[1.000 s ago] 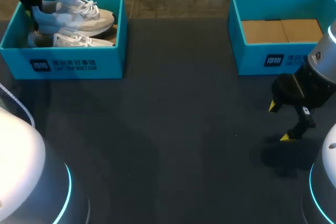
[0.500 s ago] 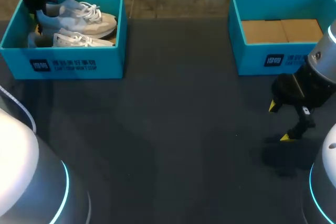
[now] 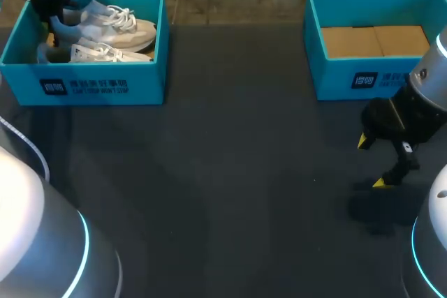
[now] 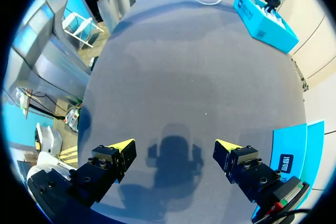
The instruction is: Take the shoe out of the shoebox, open the shoe tongue, remove and reinsert the insole, then place the shoe into the shoebox
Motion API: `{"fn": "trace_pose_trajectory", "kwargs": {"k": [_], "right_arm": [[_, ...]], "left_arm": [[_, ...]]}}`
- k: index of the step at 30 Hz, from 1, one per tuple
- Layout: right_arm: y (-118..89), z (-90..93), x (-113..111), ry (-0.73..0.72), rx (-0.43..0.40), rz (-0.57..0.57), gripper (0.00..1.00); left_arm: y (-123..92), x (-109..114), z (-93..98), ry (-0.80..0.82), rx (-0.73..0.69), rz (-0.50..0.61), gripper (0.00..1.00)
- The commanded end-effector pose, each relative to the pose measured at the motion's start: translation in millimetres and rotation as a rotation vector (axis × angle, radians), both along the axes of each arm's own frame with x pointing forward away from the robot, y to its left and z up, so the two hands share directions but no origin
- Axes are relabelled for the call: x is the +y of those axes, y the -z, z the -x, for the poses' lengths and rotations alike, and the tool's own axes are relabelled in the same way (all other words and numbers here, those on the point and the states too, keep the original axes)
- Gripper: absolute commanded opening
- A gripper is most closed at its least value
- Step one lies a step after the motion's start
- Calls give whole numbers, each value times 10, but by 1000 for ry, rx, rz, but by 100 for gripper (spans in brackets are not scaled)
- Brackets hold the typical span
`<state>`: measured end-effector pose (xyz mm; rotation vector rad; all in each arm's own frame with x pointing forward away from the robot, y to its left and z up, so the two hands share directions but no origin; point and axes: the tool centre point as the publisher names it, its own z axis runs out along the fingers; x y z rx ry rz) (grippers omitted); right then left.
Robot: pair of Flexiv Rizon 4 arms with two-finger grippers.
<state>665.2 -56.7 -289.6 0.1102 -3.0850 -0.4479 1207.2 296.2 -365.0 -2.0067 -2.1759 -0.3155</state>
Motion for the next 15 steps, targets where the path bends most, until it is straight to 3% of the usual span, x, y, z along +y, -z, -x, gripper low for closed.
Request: {"fn": "trace_pose_trajectory", "kwargs": {"k": [1, 5, 10, 14, 15], "right_arm": [[5, 5, 0, 0, -1, 1, 100], [5, 5, 0, 0, -1, 1, 100], [5, 5, 0, 0, -1, 1, 100], [5, 5, 0, 0, -1, 1, 100], [5, 5, 0, 0, -1, 1, 100]], "left_arm": [[-11, 32, -100, 3, 20, 20, 33], [-51, 21, -97, 9, 16, 28, 46], [-190, 5, -69, 13, 5, 64, 79], [-321, -40, -23, 20, -9, 75, 100], [-357, -55, -9, 24, -14, 82, 100]]}}
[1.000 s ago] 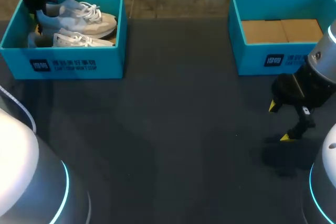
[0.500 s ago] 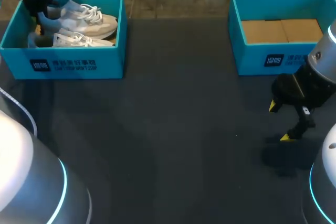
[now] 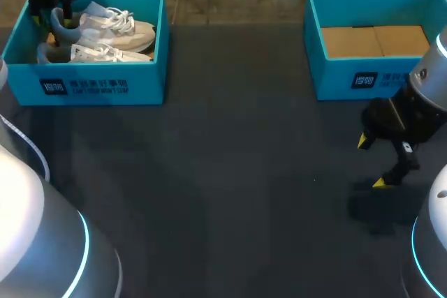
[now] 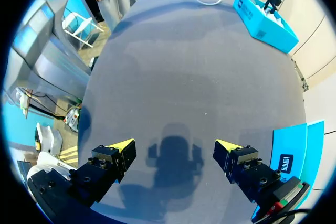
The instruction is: Take the shoe out of the shoebox, open the shoe tongue, remove and reinsert the insole, then place the shoe into the shoebox
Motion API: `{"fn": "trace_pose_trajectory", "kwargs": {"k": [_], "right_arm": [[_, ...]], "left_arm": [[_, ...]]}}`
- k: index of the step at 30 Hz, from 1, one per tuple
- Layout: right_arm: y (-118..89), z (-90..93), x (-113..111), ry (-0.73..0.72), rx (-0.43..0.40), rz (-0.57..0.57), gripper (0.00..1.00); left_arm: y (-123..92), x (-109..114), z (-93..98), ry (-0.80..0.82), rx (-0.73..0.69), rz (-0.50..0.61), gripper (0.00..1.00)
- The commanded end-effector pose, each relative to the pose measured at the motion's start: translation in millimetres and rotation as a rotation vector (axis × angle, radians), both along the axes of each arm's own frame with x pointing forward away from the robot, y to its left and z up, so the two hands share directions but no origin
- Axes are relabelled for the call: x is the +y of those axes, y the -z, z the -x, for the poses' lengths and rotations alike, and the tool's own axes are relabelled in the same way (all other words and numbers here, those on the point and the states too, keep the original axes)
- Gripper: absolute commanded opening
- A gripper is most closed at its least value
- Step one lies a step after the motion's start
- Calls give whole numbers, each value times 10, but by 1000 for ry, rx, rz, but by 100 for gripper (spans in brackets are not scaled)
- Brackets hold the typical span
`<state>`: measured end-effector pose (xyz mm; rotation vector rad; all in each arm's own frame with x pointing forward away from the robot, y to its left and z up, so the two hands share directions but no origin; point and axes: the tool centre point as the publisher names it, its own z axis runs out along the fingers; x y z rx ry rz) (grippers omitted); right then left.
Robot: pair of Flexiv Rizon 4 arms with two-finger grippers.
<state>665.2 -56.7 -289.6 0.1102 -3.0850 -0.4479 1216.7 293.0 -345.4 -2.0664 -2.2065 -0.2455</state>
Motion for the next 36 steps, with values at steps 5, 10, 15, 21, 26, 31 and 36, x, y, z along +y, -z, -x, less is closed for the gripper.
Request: {"fn": "trace_pose_trajectory", "kwargs": {"k": [5, 10, 15, 21, 26, 31, 36], "right_arm": [[5, 5, 0, 0, -1, 1, 100], [5, 5, 0, 0, -1, 1, 100], [5, 5, 0, 0, -1, 1, 100], [5, 5, 0, 0, -1, 1, 100], [5, 5, 0, 0, -1, 1, 100], [5, 5, 0, 0, -1, 1, 100], [5, 5, 0, 0, -1, 1, 100]], "left_arm": [[-368, -101, 199, 14, -14, 44, 100], [-572, -190, 443, 25, -28, 53, 100], [-730, -162, 680, 19, -29, 74, 100], [-876, -92, 1026, 25, -24, 96, 100], [-935, -47, 1290, 24, -37, 103, 100], [-942, -43, 1535, 16, -36, 102, 100], [-927, -59, 1766, 22, -33, 105, 100]]}}
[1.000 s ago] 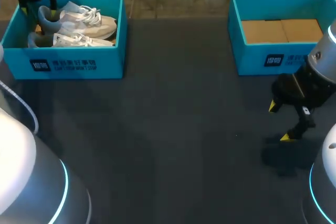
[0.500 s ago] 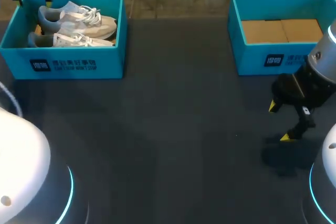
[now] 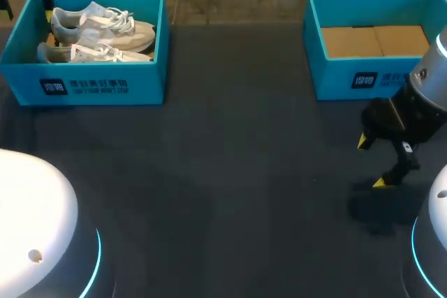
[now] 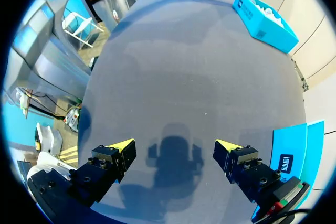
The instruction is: Take the shoe out of the shoebox, open the shoe tongue, remove and reinsert the insole, then place the shoe into the shoebox
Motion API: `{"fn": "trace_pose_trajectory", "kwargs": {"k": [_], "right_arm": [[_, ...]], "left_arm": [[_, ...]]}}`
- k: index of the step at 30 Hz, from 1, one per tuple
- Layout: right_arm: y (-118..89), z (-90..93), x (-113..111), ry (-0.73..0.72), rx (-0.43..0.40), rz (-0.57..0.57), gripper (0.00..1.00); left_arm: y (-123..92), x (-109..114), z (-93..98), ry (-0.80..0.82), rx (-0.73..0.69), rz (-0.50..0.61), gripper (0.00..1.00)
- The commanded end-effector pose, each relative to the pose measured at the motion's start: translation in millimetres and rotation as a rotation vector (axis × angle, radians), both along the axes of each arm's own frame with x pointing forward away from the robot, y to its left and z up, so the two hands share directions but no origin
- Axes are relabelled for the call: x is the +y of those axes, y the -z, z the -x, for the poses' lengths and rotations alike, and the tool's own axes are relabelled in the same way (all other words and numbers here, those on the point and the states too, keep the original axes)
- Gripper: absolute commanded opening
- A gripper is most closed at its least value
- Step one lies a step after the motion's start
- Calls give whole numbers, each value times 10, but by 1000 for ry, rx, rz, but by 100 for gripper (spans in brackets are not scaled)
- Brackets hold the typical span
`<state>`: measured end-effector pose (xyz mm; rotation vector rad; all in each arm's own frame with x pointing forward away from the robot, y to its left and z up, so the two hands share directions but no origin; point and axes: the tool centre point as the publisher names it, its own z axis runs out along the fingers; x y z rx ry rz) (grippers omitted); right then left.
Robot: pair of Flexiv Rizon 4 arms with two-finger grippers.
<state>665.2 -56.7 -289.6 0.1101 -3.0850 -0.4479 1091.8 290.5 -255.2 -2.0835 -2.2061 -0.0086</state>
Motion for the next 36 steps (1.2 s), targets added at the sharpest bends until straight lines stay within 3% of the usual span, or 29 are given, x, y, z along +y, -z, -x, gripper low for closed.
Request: {"fn": "trace_pose_trajectory", "kwargs": {"k": [1, 13, 36], "right_arm": [[5, 5, 1, 0, -1, 1, 100], [5, 5, 1, 0, -1, 1, 100], [5, 5, 1, 0, -1, 1, 100]], "left_arm": [[-13, -38, 564, 15, -138, -3, 100], [125, -35, 685, -10, -155, -18, 100], [398, -109, 381, 5, -118, -15, 100]]}}
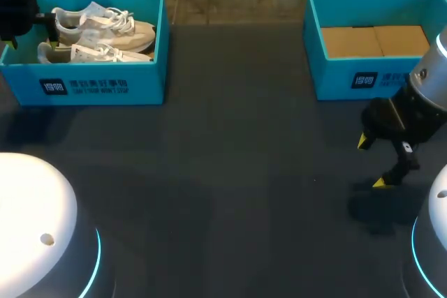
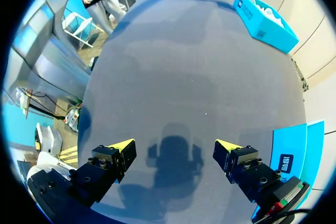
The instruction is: Take the shoe out of the shoebox, open the shoe tongue, remove and reinsert the insole, then place the shoe into the shoebox
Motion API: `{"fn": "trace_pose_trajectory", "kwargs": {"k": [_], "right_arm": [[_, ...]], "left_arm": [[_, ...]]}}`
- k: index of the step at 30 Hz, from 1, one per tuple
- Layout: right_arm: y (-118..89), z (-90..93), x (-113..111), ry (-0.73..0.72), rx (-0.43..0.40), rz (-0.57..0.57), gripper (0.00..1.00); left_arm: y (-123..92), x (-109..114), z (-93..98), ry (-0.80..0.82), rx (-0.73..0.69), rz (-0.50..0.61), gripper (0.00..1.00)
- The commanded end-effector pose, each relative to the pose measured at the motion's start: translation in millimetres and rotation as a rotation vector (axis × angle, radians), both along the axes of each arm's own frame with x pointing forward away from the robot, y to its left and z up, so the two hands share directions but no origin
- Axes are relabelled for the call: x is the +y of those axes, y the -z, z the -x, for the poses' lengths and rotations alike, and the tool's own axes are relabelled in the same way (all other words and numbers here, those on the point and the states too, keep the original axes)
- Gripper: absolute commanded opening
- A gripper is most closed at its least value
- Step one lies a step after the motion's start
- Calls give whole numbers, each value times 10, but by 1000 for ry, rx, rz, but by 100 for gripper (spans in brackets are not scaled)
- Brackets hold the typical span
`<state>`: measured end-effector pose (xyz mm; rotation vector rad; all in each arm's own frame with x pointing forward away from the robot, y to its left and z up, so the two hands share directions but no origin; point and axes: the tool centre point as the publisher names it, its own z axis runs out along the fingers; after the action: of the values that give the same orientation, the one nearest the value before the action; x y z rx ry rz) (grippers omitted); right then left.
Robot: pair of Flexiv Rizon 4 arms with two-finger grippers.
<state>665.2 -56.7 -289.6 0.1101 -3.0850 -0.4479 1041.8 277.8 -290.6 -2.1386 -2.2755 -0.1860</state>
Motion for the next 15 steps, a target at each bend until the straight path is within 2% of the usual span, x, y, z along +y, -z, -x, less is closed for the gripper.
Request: {"fn": "trace_pose_trajectory", "kwargs": {"k": [1, 15], "right_arm": [[5, 5, 1, 0, -1, 1, 100], [5, 5, 1, 0, -1, 1, 100]], "left_arm": [[62, 26, -139, 6, 32, 4, 100], [296, 46, -219, 39, 59, 12, 100]]}}
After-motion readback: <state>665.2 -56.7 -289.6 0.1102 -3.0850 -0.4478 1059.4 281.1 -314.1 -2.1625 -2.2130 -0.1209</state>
